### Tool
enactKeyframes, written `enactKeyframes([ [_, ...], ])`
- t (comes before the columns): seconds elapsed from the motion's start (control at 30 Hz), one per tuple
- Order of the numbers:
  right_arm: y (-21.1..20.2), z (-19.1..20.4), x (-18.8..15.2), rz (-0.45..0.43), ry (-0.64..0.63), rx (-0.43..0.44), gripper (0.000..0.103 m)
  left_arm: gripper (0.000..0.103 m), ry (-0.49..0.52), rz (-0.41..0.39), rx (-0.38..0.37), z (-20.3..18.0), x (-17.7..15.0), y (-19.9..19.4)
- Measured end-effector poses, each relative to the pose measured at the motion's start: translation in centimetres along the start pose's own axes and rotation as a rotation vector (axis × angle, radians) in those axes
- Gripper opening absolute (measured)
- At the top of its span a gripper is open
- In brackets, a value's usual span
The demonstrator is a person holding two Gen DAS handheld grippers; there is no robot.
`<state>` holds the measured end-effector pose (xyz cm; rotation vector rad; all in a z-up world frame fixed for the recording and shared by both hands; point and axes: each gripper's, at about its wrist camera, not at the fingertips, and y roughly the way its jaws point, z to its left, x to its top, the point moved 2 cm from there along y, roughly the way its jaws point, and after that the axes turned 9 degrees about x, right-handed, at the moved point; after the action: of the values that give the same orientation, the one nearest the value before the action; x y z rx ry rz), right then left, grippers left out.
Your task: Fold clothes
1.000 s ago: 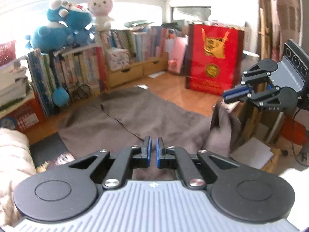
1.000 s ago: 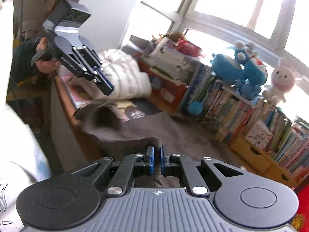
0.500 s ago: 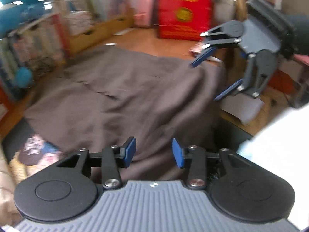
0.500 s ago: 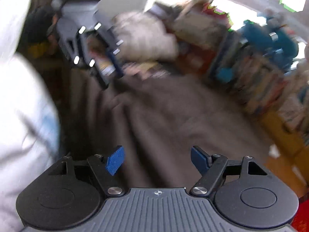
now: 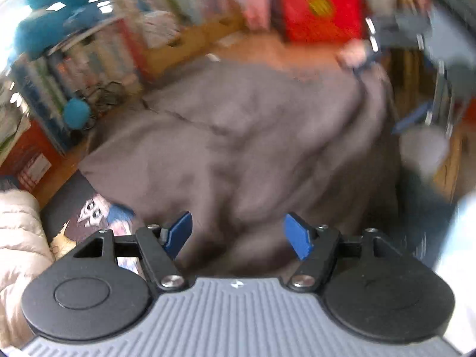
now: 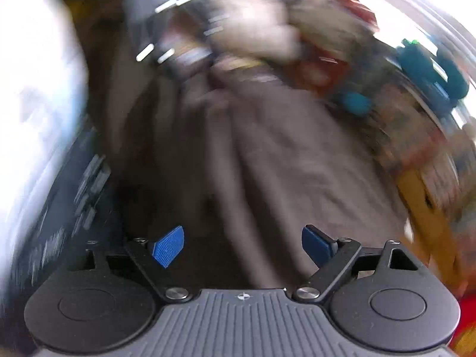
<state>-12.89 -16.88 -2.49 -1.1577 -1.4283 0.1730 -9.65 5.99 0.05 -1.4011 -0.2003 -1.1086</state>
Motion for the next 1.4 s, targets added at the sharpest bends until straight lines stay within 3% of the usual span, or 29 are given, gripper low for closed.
enactKeyframes([
  [0.1,1.6,-6.4,2.5,-0.053,0.237,-0.027,0.085,0.071,-0.136,-0.015,-0.032,2.9,2.9,2.8],
  [0.2,6.1,-9.9,3.5,0.059,0.277,-0.078,0.078,0.071,-0.179,0.074,-0.008,3.8,4.0,7.7],
  [0.33,10.3,-12.8,2.8,0.116,0.342,-0.137,0.078,0.076,-0.251,0.191,0.037,5.0,3.2,12.6],
  [0.43,11.5,-14.0,1.8,0.118,0.361,-0.144,0.082,0.074,-0.273,0.17,0.046,5.7,3.5,12.8],
  [0.57,11.8,-15.1,0.8,0.11,0.443,-0.102,0.103,0.078,-0.259,0.175,0.064,6.2,3.3,13.6],
  [0.67,12.1,-16.2,0.2,0.082,0.532,-0.055,0.102,0.076,-0.263,0.17,0.066,6.3,3.4,14.2],
  [0.73,12.1,-16.6,-0.4,0.053,0.615,-0.029,0.099,0.064,-0.265,0.16,0.067,6.3,3.5,14.1],
  [0.77,11.9,-16.4,-0.4,0.039,0.604,-0.029,0.09,0.059,-0.268,0.158,0.069,6.3,3.5,14.0],
  [0.87,11.2,-15.8,0.3,-0.01,0.595,-0.025,0.014,0.023,-0.292,0.164,0.068,7.0,3.8,14.1],
  [0.93,11.2,-15.8,0.6,0.001,0.616,-0.036,0.011,0.005,-0.316,0.174,0.065,7.6,3.8,14.3],
  [1.1,11.2,-16.3,0.6,-0.003,0.657,-0.073,0.003,0.0,-0.367,0.188,0.053,8.6,3.7,14.4],
  [1.2,10.5,-17.0,0.1,-0.048,0.707,-0.045,0.009,0.0,-0.412,0.192,0.074,9.6,3.6,13.5],
  [1.23,9.7,-17.5,-0.1,-0.082,0.741,-0.029,0.016,0.002,-0.453,0.177,0.06,10.3,3.3,12.7],
  [1.27,9.1,-17.9,-0.4,-0.111,0.766,-0.017,0.037,0.005,-0.493,0.167,0.045,11.1,3.0,12.0],
  [1.3,8.4,-18.3,-0.7,-0.132,0.777,-0.017,0.072,0.025,-0.532,0.16,0.032,11.8,2.7,11.4],
  [1.33,7.7,-18.8,-0.9,-0.151,0.785,-0.019,0.087,0.06,-0.573,0.161,0.034,12.7,2.2,11.2],
  [1.37,7.1,-19.2,-1.2,-0.17,0.793,-0.021,0.098,0.078,-0.615,0.161,0.037,13.7,1.8,10.9],
  [1.4,6.6,-19.7,-1.5,-0.182,0.803,-0.023,0.097,0.102,-0.671,0.154,0.041,14.8,1.3,10.9],
])
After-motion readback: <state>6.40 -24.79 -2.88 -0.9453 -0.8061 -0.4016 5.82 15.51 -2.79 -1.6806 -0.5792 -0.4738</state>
